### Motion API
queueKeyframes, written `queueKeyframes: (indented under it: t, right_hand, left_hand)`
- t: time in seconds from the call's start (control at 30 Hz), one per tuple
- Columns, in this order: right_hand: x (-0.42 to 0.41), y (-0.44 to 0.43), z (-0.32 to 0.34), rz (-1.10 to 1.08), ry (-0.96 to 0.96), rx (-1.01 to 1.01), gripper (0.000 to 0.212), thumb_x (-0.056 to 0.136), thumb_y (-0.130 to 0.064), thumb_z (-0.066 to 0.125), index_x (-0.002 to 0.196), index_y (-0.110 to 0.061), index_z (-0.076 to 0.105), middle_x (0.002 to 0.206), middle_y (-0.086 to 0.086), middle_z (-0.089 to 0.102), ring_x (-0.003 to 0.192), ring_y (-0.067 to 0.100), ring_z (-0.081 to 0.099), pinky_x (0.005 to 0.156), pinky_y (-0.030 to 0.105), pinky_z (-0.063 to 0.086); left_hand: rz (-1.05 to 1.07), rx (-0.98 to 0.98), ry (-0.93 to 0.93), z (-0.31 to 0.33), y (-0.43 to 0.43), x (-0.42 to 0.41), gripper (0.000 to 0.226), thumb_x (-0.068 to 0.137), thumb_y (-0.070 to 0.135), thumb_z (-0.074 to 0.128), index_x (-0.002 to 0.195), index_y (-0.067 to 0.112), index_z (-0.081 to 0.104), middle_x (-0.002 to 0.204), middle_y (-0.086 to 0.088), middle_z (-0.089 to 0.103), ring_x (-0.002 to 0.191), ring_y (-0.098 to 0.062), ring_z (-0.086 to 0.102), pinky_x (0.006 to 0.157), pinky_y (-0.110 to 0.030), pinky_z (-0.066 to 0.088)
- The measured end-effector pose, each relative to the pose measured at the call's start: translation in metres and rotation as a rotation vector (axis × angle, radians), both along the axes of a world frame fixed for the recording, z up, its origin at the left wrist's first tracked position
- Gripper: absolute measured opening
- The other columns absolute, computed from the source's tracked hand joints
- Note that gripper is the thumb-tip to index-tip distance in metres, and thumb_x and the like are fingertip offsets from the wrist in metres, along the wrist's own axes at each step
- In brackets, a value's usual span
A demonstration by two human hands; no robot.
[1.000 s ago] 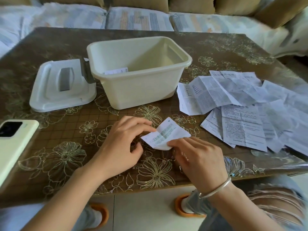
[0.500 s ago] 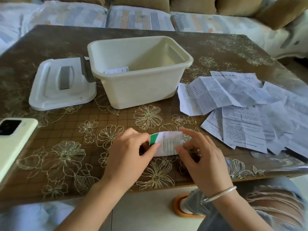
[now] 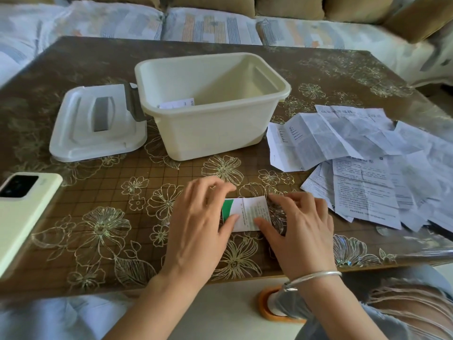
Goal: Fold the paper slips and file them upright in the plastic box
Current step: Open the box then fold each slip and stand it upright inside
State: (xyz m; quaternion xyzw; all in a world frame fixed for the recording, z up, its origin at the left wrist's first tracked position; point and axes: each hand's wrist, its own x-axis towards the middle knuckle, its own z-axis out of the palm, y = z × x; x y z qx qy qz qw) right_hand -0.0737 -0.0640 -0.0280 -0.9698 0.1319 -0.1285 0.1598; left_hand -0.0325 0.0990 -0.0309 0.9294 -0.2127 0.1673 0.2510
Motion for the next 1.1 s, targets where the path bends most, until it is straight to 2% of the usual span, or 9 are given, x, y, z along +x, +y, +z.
queueKeyframes:
  t: [0.1, 0.17, 0.3, 0.43, 0.57, 0.8, 0.87, 0.97, 1.1]
  right_hand:
    - [0.0, 0.001, -0.004, 0.012, -0.075, -0.008, 0.042, 0.076, -0.047, 0.073, 0.114, -0.03, 0.068, 0.111, 0.001, 0.056, 0.106, 0.022, 0.036, 0.082, 0.041, 0.037]
    - [0.0, 0.002, -0.008, 0.012, -0.103, 0.008, 0.038, 0.075, -0.043, 0.076, 0.111, -0.03, 0.07, 0.109, 0.0, 0.057, 0.104, 0.02, 0.034, 0.079, 0.039, 0.035]
    - [0.0, -0.001, -0.012, 0.028, -0.124, 0.011, 0.037, 0.078, -0.037, 0.075, 0.114, -0.028, 0.069, 0.111, 0.0, 0.058, 0.104, 0.023, 0.038, 0.08, 0.04, 0.036]
    - [-0.002, -0.005, -0.013, 0.076, -0.107, 0.038, 0.045, 0.081, -0.033, 0.072, 0.125, -0.024, 0.062, 0.116, 0.001, 0.058, 0.107, 0.021, 0.037, 0.084, 0.04, 0.037]
    - [-0.005, -0.011, -0.014, 0.089, -0.117, 0.033, 0.037, 0.082, -0.026, 0.072, 0.118, -0.025, 0.066, 0.116, 0.001, 0.059, 0.106, 0.021, 0.037, 0.082, 0.038, 0.033]
    - [0.008, -0.016, 0.0, 0.116, -0.101, 0.08, 0.034, 0.088, -0.014, 0.062, 0.121, -0.023, 0.064, 0.113, 0.002, 0.061, 0.102, 0.027, 0.05, 0.082, 0.039, 0.041]
    - [0.019, -0.016, 0.009, 0.23, -0.077, 0.134, 0.033, 0.091, -0.017, 0.059, 0.123, -0.025, 0.062, 0.116, -0.001, 0.058, 0.105, 0.022, 0.052, 0.081, 0.033, 0.046]
    - [0.028, -0.016, 0.015, 0.542, -0.075, 0.015, 0.029, 0.087, -0.01, 0.056, 0.107, -0.027, 0.07, 0.114, -0.006, 0.063, 0.107, 0.018, 0.054, 0.08, 0.039, 0.053]
    - [0.025, -0.029, 0.014, 0.753, -0.041, -0.163, 0.041, 0.085, -0.015, 0.043, 0.114, -0.028, 0.07, 0.125, -0.008, 0.064, 0.126, 0.021, 0.053, 0.094, 0.045, 0.051]
  left_hand:
    - [-0.041, 0.02, -0.076, -0.002, -0.001, 0.0, 0.012, 0.08, 0.022, 0.075, 0.091, 0.018, 0.073, 0.11, 0.0, 0.062, 0.108, -0.021, 0.054, 0.089, -0.037, 0.048]
    - [-0.058, -0.004, -0.067, -0.004, 0.001, 0.0, 0.009, 0.082, 0.025, 0.074, 0.088, 0.019, 0.074, 0.102, 0.004, 0.065, 0.105, -0.02, 0.054, 0.086, -0.038, 0.048]
    - [-0.076, -0.01, 0.05, -0.002, 0.007, 0.003, 0.027, 0.078, 0.045, 0.068, 0.093, 0.024, 0.074, 0.102, 0.01, 0.064, 0.105, -0.016, 0.052, 0.086, -0.034, 0.045]
    - [-0.113, 0.026, 0.114, -0.002, 0.011, 0.006, 0.032, 0.077, 0.051, 0.065, 0.099, 0.029, 0.071, 0.108, 0.013, 0.061, 0.107, -0.013, 0.049, 0.091, -0.03, 0.039]
    - [-0.208, 0.036, 0.17, -0.002, 0.019, 0.012, 0.038, 0.082, 0.059, 0.051, 0.107, 0.033, 0.066, 0.114, 0.015, 0.055, 0.111, -0.01, 0.044, 0.094, -0.025, 0.028]
    - [-0.312, 0.066, 0.296, 0.012, 0.027, 0.022, 0.031, 0.086, 0.041, 0.066, 0.116, 0.041, 0.061, 0.122, 0.022, 0.046, 0.12, -0.002, 0.032, 0.104, -0.028, 0.023]
    - [-0.349, 0.123, 0.287, 0.019, 0.027, 0.025, 0.032, 0.087, 0.037, 0.067, 0.119, 0.04, 0.061, 0.126, 0.022, 0.047, 0.124, -0.002, 0.028, 0.108, -0.028, 0.019]
    - [-0.397, 0.232, 0.214, 0.027, 0.027, 0.03, 0.033, 0.088, 0.029, 0.068, 0.12, 0.037, 0.064, 0.136, 0.018, 0.047, 0.133, -0.007, 0.026, 0.112, -0.03, 0.012]
    - [-0.388, 0.312, 0.047, 0.029, 0.031, 0.027, 0.024, 0.08, 0.025, 0.074, 0.103, 0.033, 0.073, 0.123, 0.01, 0.057, 0.122, -0.017, 0.043, 0.107, -0.036, 0.026]
